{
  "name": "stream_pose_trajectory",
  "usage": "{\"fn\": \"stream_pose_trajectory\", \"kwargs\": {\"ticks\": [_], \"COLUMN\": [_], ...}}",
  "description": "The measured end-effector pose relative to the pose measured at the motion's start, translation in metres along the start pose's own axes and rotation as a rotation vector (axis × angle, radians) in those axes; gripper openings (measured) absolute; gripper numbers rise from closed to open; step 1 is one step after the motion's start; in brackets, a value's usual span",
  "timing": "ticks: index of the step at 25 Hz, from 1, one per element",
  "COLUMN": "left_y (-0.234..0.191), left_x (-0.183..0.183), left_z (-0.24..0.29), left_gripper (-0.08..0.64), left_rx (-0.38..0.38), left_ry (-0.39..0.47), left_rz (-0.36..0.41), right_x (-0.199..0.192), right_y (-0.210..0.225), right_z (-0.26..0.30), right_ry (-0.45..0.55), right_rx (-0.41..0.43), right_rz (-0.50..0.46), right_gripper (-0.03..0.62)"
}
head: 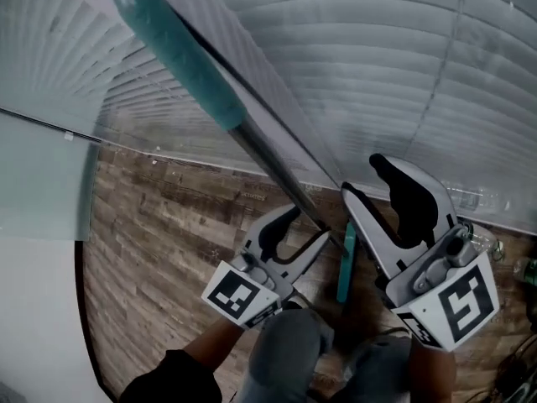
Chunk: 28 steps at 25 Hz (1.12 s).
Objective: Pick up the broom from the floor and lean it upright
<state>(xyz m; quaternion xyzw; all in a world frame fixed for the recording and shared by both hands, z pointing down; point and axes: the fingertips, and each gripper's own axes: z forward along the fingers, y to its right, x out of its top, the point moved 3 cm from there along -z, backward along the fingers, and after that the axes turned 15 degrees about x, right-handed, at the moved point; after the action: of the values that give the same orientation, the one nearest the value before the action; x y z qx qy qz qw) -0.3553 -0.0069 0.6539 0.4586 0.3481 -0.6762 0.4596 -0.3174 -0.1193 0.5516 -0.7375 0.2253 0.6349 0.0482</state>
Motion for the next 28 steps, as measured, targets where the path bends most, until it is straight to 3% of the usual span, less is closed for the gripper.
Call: {"fn": "stream_pose_trajectory", "kwargs": {"ticks": [3,6,9,14,17,19,24,28], "left_y": [-0.009,-0.002,0.0,-0.013,-0.01,-0.001,0.012,0.029], "left_x": [0.015,0.033,0.071,0.175,0.23,0.261,0.333,0.367], "left_z": [-0.016,-0.028,-0.045,-0.063,-0.078,-0.082,-0.105,-0.131], "left_gripper": [0.213,0.225,0.225,0.219,0.1,0.074,0.024,0.022], "left_rx": [0.015,-0.008,0.01,0.113,0.15,0.135,0.115,0.036], "left_ry": [-0.108,-0.206,-0.246,-0.138,-0.09,-0.061,0.022,-0.017], "left_rz": [0.003,-0.04,-0.087,-0.077,0.008,0.022,0.11,-0.001], "right_x": [0.012,0.035,0.067,0.122,0.154,0.171,0.203,0.251], "right_y": [0.011,0.015,0.006,-0.009,-0.023,-0.03,-0.077,-0.103], "right_z": [-0.015,-0.035,-0.051,-0.058,-0.072,-0.083,-0.104,-0.114], "right_ry": [-0.036,-0.068,-0.098,-0.227,-0.274,-0.306,-0.515,-0.55], "right_rx": [-0.08,-0.152,-0.238,-0.289,-0.316,-0.307,-0.273,-0.304], "right_rz": [0.078,0.146,0.208,0.159,0.173,0.183,0.153,0.158], "right_gripper": [0.164,0.164,0.164,0.164,0.164,0.162,0.108,0.052]}}
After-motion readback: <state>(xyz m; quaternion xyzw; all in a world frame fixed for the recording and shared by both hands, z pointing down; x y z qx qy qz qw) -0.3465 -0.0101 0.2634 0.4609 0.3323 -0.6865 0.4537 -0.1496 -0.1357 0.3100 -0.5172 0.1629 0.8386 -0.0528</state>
